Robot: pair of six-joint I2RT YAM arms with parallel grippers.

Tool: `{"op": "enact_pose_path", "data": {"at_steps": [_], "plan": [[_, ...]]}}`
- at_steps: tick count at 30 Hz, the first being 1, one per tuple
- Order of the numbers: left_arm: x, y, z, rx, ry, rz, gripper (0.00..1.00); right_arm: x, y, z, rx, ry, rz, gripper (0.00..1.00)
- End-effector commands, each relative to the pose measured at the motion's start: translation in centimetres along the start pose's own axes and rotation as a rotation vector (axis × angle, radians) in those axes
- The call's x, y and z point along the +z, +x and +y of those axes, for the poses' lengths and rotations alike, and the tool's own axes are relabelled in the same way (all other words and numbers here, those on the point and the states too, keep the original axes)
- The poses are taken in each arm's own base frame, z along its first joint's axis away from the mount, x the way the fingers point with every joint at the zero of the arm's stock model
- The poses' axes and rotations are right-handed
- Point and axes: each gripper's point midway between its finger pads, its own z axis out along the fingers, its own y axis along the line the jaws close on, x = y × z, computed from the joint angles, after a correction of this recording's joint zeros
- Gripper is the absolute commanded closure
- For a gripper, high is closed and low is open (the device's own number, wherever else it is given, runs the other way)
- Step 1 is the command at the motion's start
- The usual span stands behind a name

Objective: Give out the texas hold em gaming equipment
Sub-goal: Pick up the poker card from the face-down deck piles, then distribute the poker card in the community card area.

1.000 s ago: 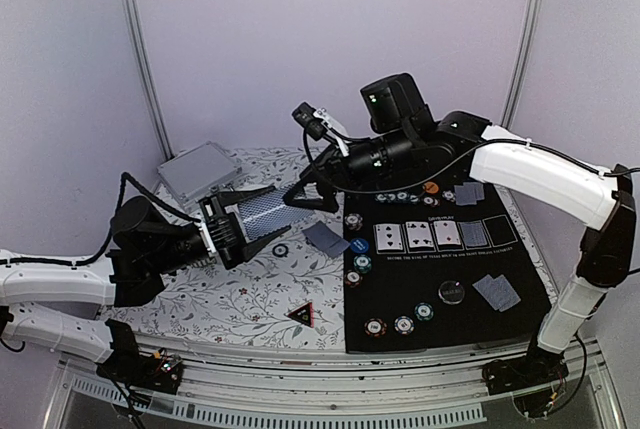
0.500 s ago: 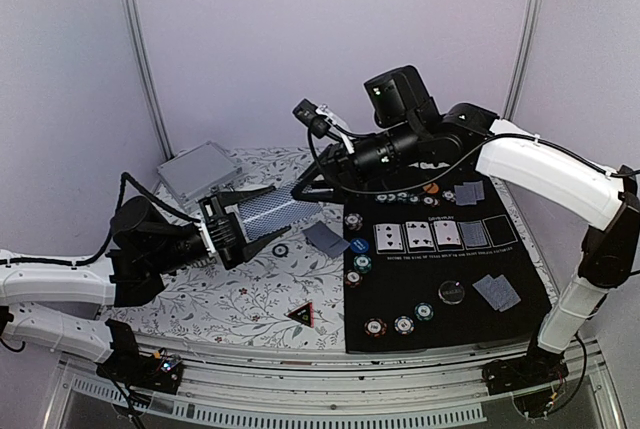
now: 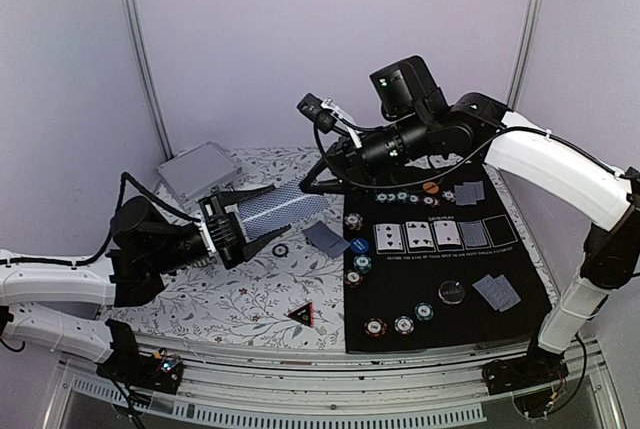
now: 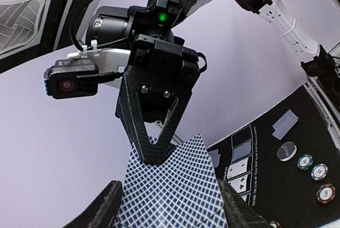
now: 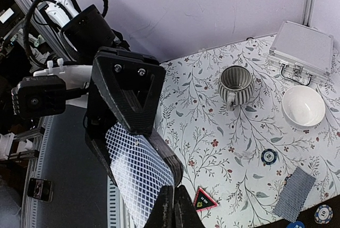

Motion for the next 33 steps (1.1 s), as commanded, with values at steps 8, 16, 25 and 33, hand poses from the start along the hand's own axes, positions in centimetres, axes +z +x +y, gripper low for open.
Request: {"op": "enact_pose_path", "data": {"at_steps": [8, 16, 25, 33], "plan": [[0.1, -1.2, 0.1, 0.008, -0.006, -0.046, 0.44, -4.6, -3.3, 2.0, -0.074, -0.024, -0.100, 0.99], [0.1, -1.2, 0.1, 0.009, -0.005, -0.046, 0.44, -9.3, -6.0, 2.3, -0.099, -0.078, -0.260, 0.99], [0.0, -1.6, 0.2, 0.008, -0.007, -0.057, 0.44, -23.0, -1.9, -12.2, 0.306, 0.503, -0.585, 0.99], [-0.1, -2.2, 0.3, 0.003, -0.006, -0.074, 0.44, -38.1, 21.4, -22.4, 0.877, 1.169, -0.891, 0.99]]}}
